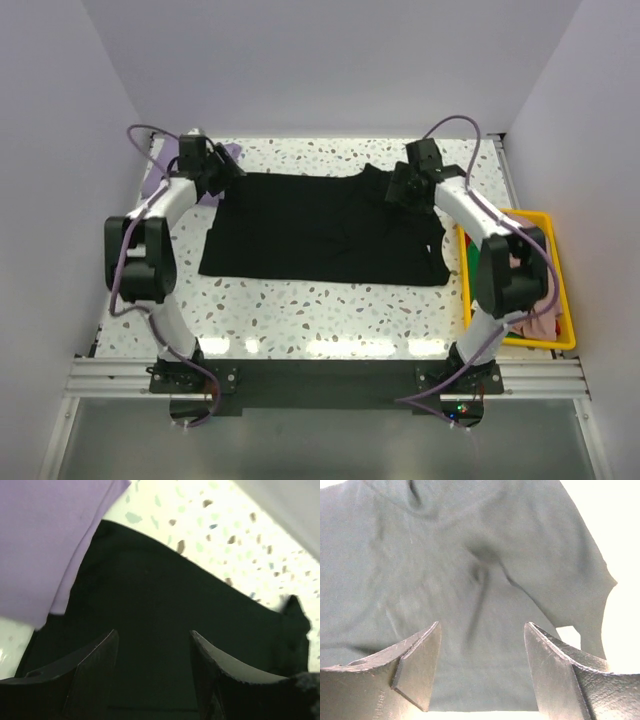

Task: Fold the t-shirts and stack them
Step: Fold the tshirt

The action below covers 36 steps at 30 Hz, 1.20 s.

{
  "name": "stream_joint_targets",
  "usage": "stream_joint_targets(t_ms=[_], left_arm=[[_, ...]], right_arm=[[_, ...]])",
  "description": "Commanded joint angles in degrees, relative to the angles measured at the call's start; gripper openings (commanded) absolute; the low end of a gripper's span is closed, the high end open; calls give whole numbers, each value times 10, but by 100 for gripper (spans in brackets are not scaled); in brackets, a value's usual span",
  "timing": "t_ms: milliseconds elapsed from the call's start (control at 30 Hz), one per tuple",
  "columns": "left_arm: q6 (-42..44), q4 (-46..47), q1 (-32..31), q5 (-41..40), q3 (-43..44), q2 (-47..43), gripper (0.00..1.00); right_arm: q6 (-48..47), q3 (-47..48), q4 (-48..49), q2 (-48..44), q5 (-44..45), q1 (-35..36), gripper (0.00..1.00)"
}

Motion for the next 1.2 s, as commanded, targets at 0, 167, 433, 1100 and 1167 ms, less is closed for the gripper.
stream_joint_targets(t_ms=[0, 167, 433, 1100, 1167], left_arm=[[-20, -24, 5, -75, -94, -161, 62], [-32, -70, 6, -169, -251, -319, 58], [-11, -86, 28, -164, -353, -371, 57], [36, -34, 53, -143, -226, -198, 50], [39, -39, 52, -157, -213, -185, 48]], right_arm=[[-15, -76, -37, -120, 57, -8, 70], [-25, -197, -20, -188, 58, -43, 67], [-17, -265, 35, -171, 19, -58, 64], [-14, -288, 67, -180, 32, -58, 61], [-16, -286, 73, -196, 27, -59, 61]])
